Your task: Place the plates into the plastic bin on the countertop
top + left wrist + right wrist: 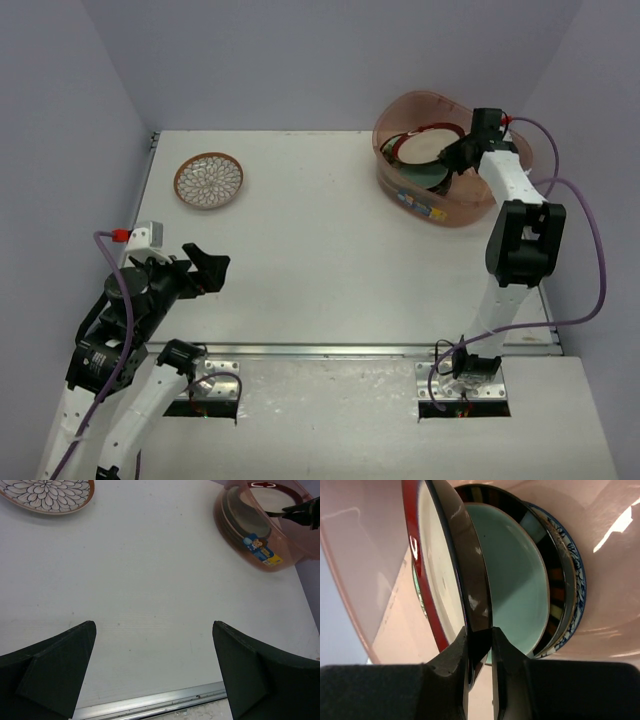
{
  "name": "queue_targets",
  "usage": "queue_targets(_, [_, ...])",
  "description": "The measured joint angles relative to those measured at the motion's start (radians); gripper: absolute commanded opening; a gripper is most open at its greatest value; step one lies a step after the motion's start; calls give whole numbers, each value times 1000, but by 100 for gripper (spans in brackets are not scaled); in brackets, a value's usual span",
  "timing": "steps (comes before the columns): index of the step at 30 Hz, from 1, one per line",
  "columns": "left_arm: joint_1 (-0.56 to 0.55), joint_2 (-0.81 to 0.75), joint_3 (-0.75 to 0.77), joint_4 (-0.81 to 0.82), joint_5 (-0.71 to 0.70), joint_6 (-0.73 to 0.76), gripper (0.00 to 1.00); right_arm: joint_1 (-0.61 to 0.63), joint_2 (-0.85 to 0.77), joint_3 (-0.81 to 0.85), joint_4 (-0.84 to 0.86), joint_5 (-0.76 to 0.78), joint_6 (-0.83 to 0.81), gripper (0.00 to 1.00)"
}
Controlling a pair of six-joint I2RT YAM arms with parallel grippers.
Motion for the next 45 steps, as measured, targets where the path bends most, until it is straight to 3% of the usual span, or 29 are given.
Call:
queue_targets(1, [0, 0, 0, 0, 0, 0, 100, 0, 14, 2, 3, -16, -2, 4])
queue_targets(3, [0, 0, 0, 0, 0, 0, 100, 0, 30, 3, 2, -44, -4, 26])
queue_targets(5, [0, 0, 0, 0, 0, 0, 100, -1, 32, 11, -3, -63, -15, 41])
queue_targets(7, [0, 0, 0, 1, 0, -1, 100, -1, 32, 24, -13, -77, -34, 48])
queue_targets(9, [0, 1, 0, 1, 0, -1, 100, 0, 32, 31, -24, -88, -58, 63])
queue_targets(10, [0, 1, 0, 1, 0, -2, 100, 0, 32, 31, -33, -91, -73, 64])
queue_targets(12, [0, 2, 0, 1, 0, -3, 100, 0, 34, 38, -70, -91, -100, 80])
queue_targets(19, [0, 24, 0, 0, -1, -8, 100, 0, 111, 172, -241, -84, -221, 87])
queue_targets(20, [0, 30, 0, 0, -3, -10, 100, 0, 126, 199, -262, -84, -236, 90])
queue_targets(21, [0, 36, 0, 0, -8, -13, 100, 1, 140, 227, -279, -85, -255, 99])
queue_targets(28, [0, 158, 1, 4, -41, -88, 100, 22, 193, 364, -393, -95, -367, 99])
queue_targets(34, [0, 290, -35, 110, -23, -191, 100, 46, 160, 341, -406, -144, -424, 99])
queue_targets(40, [14, 457, -61, 238, -84, -315, 100, 100, -97, 235, -393, -86, -466, 99])
queue_targets(45, [152, 705, -20, 361, -86, -414, 100, 166, -513, 57, -240, -124, -471, 99])
